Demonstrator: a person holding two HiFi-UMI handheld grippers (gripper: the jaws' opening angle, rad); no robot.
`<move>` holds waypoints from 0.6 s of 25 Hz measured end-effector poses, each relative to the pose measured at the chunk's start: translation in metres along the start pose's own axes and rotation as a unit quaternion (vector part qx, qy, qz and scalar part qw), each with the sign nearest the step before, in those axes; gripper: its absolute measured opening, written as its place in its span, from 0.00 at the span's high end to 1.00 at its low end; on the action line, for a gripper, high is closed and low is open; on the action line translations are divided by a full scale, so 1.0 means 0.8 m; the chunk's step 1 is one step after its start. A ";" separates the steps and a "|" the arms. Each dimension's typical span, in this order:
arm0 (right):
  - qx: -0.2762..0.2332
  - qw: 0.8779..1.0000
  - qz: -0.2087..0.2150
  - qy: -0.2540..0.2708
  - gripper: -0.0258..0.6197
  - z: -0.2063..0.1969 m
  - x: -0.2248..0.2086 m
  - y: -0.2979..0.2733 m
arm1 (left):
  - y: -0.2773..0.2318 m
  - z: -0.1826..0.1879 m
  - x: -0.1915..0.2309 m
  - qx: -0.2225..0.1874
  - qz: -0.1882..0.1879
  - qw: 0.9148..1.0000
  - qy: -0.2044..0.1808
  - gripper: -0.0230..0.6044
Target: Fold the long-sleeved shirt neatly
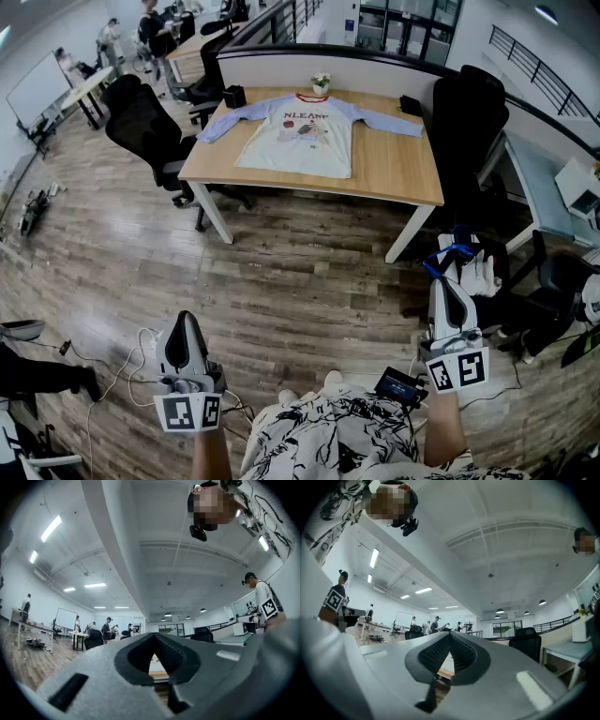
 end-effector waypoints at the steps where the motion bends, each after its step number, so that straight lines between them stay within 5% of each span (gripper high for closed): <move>1: 0.001 1.000 0.002 0.001 0.96 -0.001 0.000 -0.002 | -0.001 -0.001 0.000 0.000 -0.001 1.000 0.001 0.97; 10: -0.013 0.998 0.015 -0.053 0.96 -0.007 0.000 0.001 | -0.002 -0.004 0.000 0.015 0.000 1.000 0.011 0.97; 15: 0.008 0.999 0.011 -0.037 0.95 -0.016 0.000 -0.001 | -0.002 -0.006 -0.006 0.014 0.002 1.000 -0.005 0.95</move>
Point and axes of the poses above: the fingertips, and each gripper's own axes: y backward along the fingers, x to its left, z out of its top, the point moved 7 cm from there along y, backward along the fingers, and after that the axes turned 8 degrees about -y, right-handed, at the moved point
